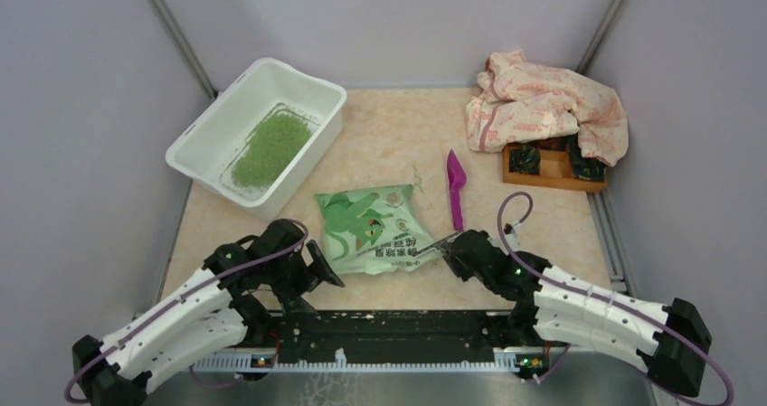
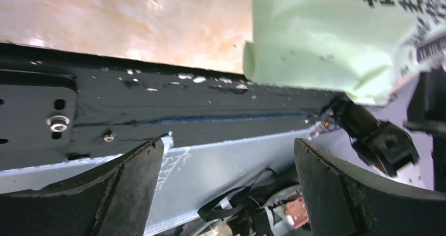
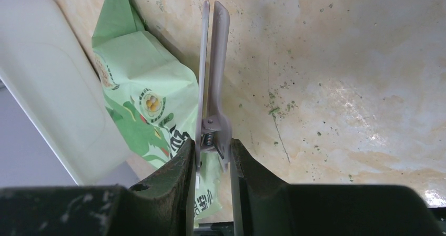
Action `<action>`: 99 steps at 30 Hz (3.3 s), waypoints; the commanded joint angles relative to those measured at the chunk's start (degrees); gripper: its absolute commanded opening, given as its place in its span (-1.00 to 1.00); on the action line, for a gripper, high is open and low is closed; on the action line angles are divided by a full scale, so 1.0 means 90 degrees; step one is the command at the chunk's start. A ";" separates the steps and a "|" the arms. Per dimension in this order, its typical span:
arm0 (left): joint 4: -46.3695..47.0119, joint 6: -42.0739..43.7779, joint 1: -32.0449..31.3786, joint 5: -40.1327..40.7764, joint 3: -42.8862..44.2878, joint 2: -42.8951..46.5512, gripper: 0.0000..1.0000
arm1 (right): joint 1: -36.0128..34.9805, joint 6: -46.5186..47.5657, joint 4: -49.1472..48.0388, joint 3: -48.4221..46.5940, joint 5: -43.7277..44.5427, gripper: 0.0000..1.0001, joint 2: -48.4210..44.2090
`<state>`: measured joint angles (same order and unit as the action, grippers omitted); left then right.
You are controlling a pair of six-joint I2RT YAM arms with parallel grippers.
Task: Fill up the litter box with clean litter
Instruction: Clamp the cat litter bag at the center of the board.
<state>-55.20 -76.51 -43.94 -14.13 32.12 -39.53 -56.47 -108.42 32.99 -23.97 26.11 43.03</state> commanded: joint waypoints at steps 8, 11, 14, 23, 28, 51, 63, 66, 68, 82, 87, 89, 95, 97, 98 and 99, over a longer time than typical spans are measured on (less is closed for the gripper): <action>0.0224 -0.0516 -0.0010 0.1350 0.0399 -0.0578 0.97 | -0.0074 0.0055 -0.0072 0.0222 0.0129 -1.00 -0.0408; 0.0399 -0.0670 -0.0010 0.1371 0.0399 -0.0418 0.98 | -0.0079 0.0046 -0.0052 0.0272 0.0136 -1.00 -0.0486; 0.0627 -0.0851 -0.0010 0.1335 0.0246 -0.0259 0.97 | -0.0074 0.0028 -0.0049 0.0314 0.0127 -1.00 -0.0549; 0.0958 -0.1053 -0.0010 0.1124 -0.0192 -0.0709 0.97 | -0.0074 0.0008 -0.0088 0.0365 0.0107 -1.00 -0.0609; 0.1182 -0.1134 -0.0010 0.1162 -0.0288 -0.0866 0.97 | -0.0075 -0.0004 -0.0114 0.0378 0.0088 -1.00 -0.0611; 0.1769 -0.1477 -0.0010 0.1623 -0.0528 -0.1014 -0.05 | -0.0076 -0.0062 -0.0016 0.0433 -0.0004 -1.00 -0.0711; 0.1986 -0.1497 -0.0010 0.1355 -0.0746 -0.0853 -0.36 | -0.0079 -0.0016 -0.0130 0.0349 -0.0196 -1.00 -0.0490; 0.2056 -0.1497 -0.0010 0.1325 -0.0746 -0.0840 -0.37 | -0.0075 -0.0006 -0.0123 0.0328 -0.0206 -1.00 -0.0455; 0.2115 -0.1489 -0.0010 0.1297 -0.0751 -0.0845 -0.38 | -0.0083 -0.0004 -0.0104 0.0312 -0.0201 -1.00 -0.0454; 0.2658 -0.1446 -0.0106 0.1068 -0.0749 -0.1248 -0.41 | -0.0076 0.0456 0.0563 -0.0280 0.0133 -1.00 -0.0238; 0.2791 -0.1435 -0.0120 0.1024 -0.0730 -0.1248 -0.41 | -0.0077 0.0528 0.0533 -0.0309 0.0219 -1.00 -0.0235; 0.2806 -0.1427 -0.0124 0.1014 -0.0694 -0.1229 -0.41 | -0.0080 0.0615 0.0522 -0.0324 0.0264 -1.00 -0.0222; 0.2992 -0.1433 -0.0124 0.0864 -0.0660 -0.1026 -0.40 | -0.0074 0.0873 0.0782 -0.0528 0.0464 -1.00 -0.0224; 0.3025 -0.1447 -0.0128 0.0834 -0.0619 -0.0960 -0.40 | -0.0075 0.0899 0.0838 -0.0549 0.0480 -1.00 -0.0226; 0.3041 -0.1441 -0.0124 0.0808 -0.0604 -0.0939 -0.40 | -0.0074 0.0928 0.0820 -0.0540 0.0501 -1.00 -0.0231; 0.3047 -0.1433 -0.0124 0.0774 -0.0587 -0.0931 -0.40 | -0.0078 0.0943 0.0819 -0.0532 0.0506 -1.00 -0.0219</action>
<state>-31.57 -86.76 -44.64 -5.85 25.30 -49.08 -56.51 -101.71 39.94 -26.04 29.30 41.12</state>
